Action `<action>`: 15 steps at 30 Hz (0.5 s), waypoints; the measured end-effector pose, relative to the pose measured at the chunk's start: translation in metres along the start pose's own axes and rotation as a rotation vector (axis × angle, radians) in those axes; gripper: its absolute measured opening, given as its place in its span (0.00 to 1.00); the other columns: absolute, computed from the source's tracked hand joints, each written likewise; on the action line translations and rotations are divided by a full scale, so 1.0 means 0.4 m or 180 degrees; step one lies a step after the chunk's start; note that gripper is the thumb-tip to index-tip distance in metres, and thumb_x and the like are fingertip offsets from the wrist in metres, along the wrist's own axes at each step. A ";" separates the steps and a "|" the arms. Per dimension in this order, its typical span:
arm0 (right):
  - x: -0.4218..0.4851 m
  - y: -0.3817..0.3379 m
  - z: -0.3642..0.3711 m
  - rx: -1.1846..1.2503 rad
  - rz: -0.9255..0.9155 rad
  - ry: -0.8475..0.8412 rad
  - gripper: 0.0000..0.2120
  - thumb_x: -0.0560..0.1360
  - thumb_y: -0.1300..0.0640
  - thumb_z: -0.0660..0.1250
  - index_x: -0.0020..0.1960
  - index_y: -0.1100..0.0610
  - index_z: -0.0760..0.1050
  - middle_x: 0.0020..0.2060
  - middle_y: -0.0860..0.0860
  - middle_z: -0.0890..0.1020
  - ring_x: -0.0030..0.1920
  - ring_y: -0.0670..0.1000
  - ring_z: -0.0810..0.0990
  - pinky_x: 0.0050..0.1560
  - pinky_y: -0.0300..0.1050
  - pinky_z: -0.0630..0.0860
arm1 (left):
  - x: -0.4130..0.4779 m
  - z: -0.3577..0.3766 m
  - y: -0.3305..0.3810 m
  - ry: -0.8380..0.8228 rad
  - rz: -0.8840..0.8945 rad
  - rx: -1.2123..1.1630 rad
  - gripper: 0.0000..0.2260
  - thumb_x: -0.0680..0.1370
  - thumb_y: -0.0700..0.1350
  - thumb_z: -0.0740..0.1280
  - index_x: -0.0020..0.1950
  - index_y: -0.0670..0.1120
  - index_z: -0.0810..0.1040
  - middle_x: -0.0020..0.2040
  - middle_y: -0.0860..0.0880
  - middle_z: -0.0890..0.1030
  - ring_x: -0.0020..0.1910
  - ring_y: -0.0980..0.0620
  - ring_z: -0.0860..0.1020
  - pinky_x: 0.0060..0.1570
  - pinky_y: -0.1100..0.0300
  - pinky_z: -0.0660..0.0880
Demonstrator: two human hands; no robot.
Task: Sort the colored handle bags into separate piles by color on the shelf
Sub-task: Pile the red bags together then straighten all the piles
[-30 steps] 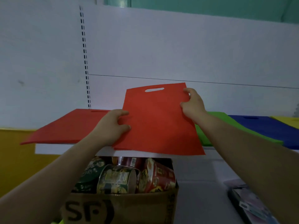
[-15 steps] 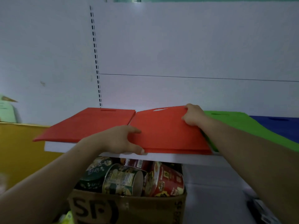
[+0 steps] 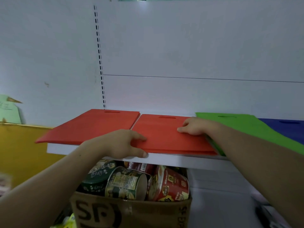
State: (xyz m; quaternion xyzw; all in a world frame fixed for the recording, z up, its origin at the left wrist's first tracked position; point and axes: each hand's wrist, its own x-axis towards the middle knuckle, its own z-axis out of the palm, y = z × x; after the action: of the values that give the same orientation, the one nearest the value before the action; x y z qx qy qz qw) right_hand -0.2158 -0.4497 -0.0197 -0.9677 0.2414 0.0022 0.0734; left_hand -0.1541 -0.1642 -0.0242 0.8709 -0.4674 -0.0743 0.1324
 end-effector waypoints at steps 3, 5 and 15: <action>-0.003 -0.001 -0.008 -0.0070 0.0004 -0.0034 0.28 0.77 0.38 0.60 0.67 0.57 0.73 0.67 0.54 0.73 0.65 0.54 0.72 0.65 0.46 0.69 | -0.001 0.001 -0.003 0.0002 0.0004 0.0055 0.30 0.71 0.64 0.67 0.72 0.59 0.65 0.72 0.56 0.67 0.68 0.53 0.68 0.66 0.58 0.63; -0.002 -0.003 -0.014 -0.0093 -0.0008 -0.0007 0.28 0.76 0.38 0.60 0.67 0.57 0.73 0.66 0.55 0.73 0.64 0.55 0.73 0.63 0.45 0.69 | -0.003 0.000 -0.001 -0.0041 -0.0029 0.0056 0.30 0.71 0.64 0.68 0.71 0.60 0.66 0.72 0.56 0.67 0.68 0.53 0.67 0.67 0.57 0.63; 0.014 -0.035 -0.040 -0.0011 -0.0302 0.0299 0.26 0.76 0.38 0.62 0.63 0.57 0.75 0.63 0.54 0.76 0.61 0.55 0.74 0.61 0.45 0.71 | -0.002 -0.028 0.038 0.0142 -0.0513 -0.0077 0.31 0.71 0.64 0.67 0.72 0.58 0.65 0.72 0.49 0.67 0.69 0.48 0.67 0.67 0.53 0.63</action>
State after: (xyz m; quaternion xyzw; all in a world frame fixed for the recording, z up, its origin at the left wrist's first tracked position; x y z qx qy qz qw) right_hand -0.2048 -0.4424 -0.0020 -0.9772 0.1984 -0.0463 0.0602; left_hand -0.1637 -0.1697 -0.0092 0.9054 -0.3918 -0.0709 0.1470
